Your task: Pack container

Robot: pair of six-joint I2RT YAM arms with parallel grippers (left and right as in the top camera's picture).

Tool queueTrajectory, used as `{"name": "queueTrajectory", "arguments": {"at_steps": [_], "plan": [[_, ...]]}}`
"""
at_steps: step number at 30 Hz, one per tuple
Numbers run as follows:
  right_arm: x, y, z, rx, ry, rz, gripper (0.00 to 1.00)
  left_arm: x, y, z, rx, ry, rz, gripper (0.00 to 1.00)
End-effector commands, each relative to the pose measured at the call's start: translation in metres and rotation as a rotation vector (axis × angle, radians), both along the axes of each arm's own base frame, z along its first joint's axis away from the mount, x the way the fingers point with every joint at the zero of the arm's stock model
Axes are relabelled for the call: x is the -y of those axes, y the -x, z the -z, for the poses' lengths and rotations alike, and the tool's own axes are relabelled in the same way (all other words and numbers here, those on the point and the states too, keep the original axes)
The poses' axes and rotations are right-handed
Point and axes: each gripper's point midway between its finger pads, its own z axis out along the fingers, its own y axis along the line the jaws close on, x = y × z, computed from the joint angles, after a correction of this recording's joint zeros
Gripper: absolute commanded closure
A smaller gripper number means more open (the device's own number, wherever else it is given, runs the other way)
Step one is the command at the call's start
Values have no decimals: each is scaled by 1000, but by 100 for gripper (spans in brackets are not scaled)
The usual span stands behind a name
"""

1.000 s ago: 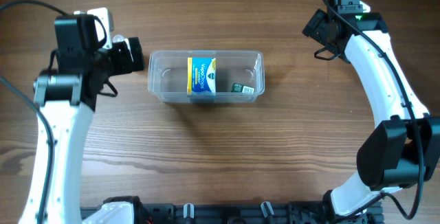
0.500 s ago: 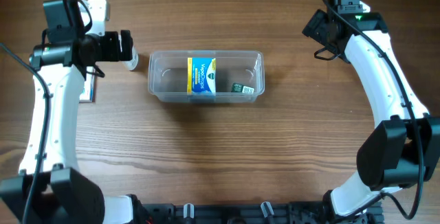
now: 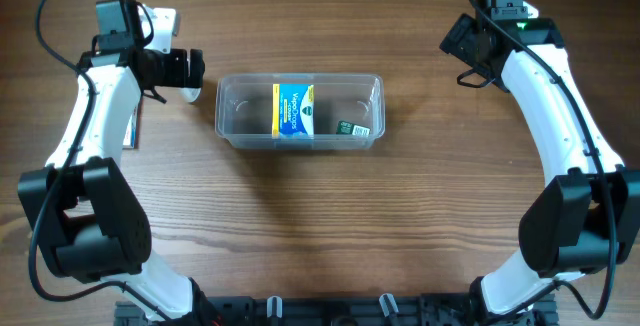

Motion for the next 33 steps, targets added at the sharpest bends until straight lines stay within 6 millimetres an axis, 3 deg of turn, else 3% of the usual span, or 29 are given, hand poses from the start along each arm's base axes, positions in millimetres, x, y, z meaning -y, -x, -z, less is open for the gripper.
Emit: {"name": "queueTrajectory", "arguments": {"at_steps": [1,6,18,22,26,33], "plan": [[4,0,5,-9,10,20,0,5,-8,-5,30,-2,41,0],[4,0,5,-9,10,20,0,19,-12,-8,52,40,81,0],[4,0,5,-9,10,20,0,17,-16,-11,73,30,78,0],[4,0,5,-9,10,20,0,3,-14,-7,52,-41,31,0],[4,0,5,-9,10,20,0,2,-15,-8,58,-44,30,0],[4,0,5,-9,10,20,0,4,-18,-48,158,-27,9,0]]}}
